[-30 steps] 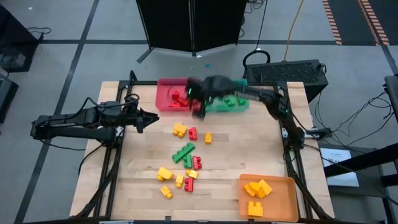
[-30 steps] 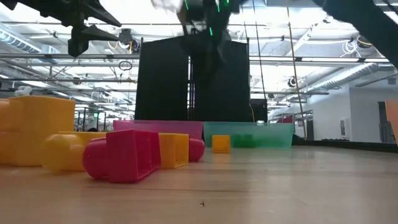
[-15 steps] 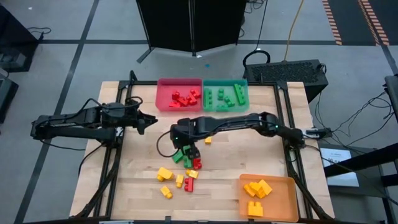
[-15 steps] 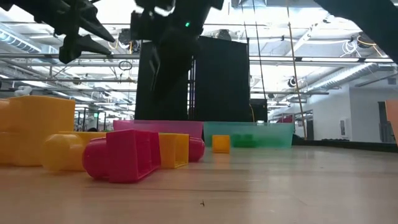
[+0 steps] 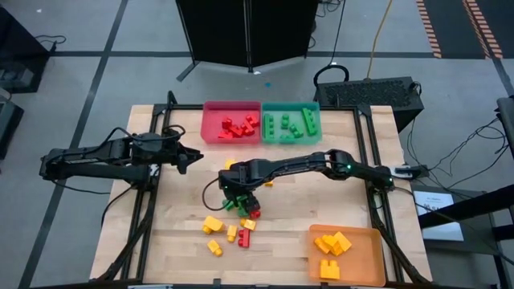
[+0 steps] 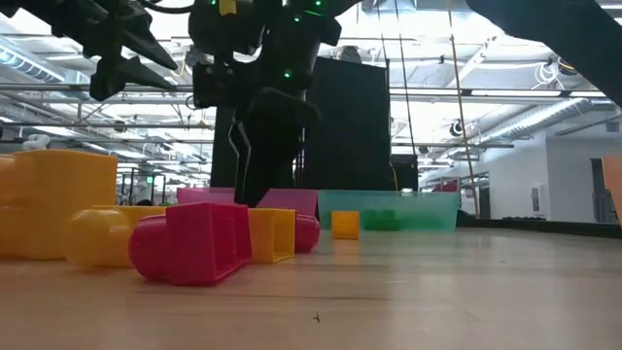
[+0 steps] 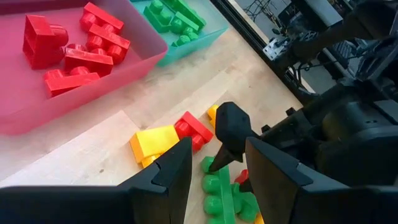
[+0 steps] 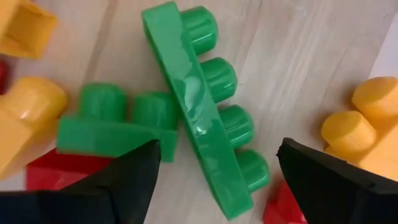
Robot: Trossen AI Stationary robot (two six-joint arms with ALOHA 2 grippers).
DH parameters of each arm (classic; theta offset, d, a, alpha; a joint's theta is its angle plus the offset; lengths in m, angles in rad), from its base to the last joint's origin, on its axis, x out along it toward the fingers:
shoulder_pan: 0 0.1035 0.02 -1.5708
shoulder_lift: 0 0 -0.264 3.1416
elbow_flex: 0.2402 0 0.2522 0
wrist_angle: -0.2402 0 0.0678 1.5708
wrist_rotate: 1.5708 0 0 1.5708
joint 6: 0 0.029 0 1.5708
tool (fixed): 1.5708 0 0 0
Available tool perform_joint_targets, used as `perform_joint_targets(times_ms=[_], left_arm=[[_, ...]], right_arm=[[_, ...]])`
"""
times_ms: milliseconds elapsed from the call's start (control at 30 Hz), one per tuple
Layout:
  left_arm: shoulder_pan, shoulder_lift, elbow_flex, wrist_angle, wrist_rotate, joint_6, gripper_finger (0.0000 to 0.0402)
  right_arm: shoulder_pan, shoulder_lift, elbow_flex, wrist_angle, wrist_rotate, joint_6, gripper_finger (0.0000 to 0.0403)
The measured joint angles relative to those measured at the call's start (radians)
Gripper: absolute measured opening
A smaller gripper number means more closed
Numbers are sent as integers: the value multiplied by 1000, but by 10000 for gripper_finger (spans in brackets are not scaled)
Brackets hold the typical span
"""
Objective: Sort blocks
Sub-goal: Put the green game piece into the green bin
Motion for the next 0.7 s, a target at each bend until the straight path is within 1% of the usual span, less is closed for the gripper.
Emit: perform_joint_targets(times_ms=[167, 267, 400, 600, 667, 700], left_arm=[[0, 0, 0, -2, -1, 0, 153], [0, 0, 0, -6, -2, 0, 153], [0, 0, 0, -8, -2, 1, 153], [0, 0, 0, -14, -2, 1, 153], [0, 0, 0, -15, -2, 1, 153], [0, 0, 0, -15, -2, 1, 153]], right_arm=[[-9, 30, 6, 9, -13, 24, 276], [-12, 50, 7, 10, -16, 23, 239], [-11, 70, 7, 9, -16, 20, 167], [-12, 70, 6, 23, 1, 25, 29], [-13, 66, 5, 22, 7, 58, 9], [-13, 66, 10, 16, 10, 80, 12]])
